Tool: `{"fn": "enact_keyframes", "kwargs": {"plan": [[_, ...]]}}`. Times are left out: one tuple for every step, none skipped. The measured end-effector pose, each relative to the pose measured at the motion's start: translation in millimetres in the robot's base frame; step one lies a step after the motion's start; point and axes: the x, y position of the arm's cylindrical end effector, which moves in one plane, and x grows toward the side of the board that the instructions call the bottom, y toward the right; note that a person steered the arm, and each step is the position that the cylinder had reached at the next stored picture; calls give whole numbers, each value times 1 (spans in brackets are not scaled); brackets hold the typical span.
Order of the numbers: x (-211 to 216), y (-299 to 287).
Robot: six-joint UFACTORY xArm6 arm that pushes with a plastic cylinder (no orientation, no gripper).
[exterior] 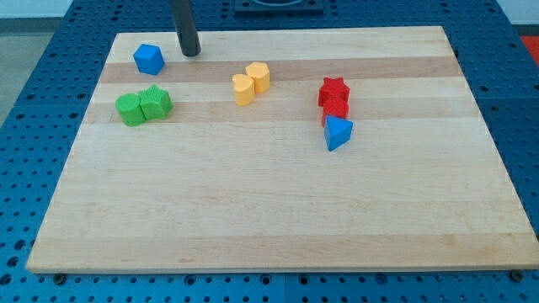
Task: Separate the yellow blocks
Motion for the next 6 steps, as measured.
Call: {"fn": "enact_keyframes", "kwargs": {"plan": [[0, 0], [15, 37], [26, 105], [26, 117], [43, 117], [112, 115]]}}
